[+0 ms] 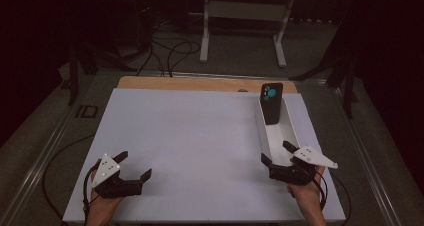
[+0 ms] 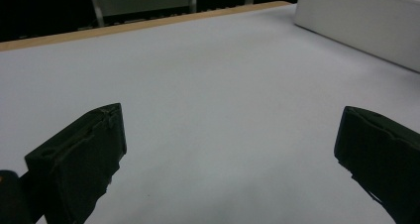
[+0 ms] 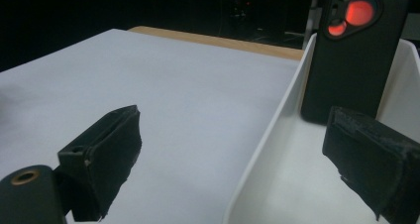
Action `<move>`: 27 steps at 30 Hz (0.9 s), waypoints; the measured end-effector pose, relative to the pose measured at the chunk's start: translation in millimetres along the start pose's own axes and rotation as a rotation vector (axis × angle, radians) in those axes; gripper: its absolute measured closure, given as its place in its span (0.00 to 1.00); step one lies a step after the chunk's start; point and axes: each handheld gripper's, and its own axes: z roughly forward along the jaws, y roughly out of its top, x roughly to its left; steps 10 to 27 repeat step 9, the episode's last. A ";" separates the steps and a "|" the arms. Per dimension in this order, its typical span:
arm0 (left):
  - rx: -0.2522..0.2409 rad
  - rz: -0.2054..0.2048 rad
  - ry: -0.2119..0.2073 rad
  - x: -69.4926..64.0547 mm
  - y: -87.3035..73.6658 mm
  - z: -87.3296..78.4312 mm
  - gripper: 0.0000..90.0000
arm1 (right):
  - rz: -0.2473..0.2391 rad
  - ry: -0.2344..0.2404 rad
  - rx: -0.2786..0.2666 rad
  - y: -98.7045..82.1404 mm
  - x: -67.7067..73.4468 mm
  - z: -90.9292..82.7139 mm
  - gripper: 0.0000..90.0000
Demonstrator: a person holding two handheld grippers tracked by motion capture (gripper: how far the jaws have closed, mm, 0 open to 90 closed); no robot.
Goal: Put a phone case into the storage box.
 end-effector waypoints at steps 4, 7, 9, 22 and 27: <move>-0.003 0.002 -0.006 -0.2 0.7 -0.1 0.00 | 0.019 0.006 -0.012 -11.9 0.8 -8.0 0.09; -0.005 0.006 -0.009 -0.9 1.6 -0.8 0.00 | 0.010 0.007 -0.018 -16.4 1.7 -10.1 0.09; -0.010 0.002 -0.008 -0.8 1.9 -1.0 0.00 | -0.002 0.001 -0.017 -17.1 2.5 -10.0 0.09; -0.010 0.002 -0.008 -0.8 1.9 -1.0 0.00 | -0.002 0.001 -0.017 -17.1 2.5 -10.0 0.09; -0.010 0.002 -0.008 -0.8 1.9 -1.0 0.00 | -0.002 0.001 -0.017 -17.1 2.5 -10.0 0.09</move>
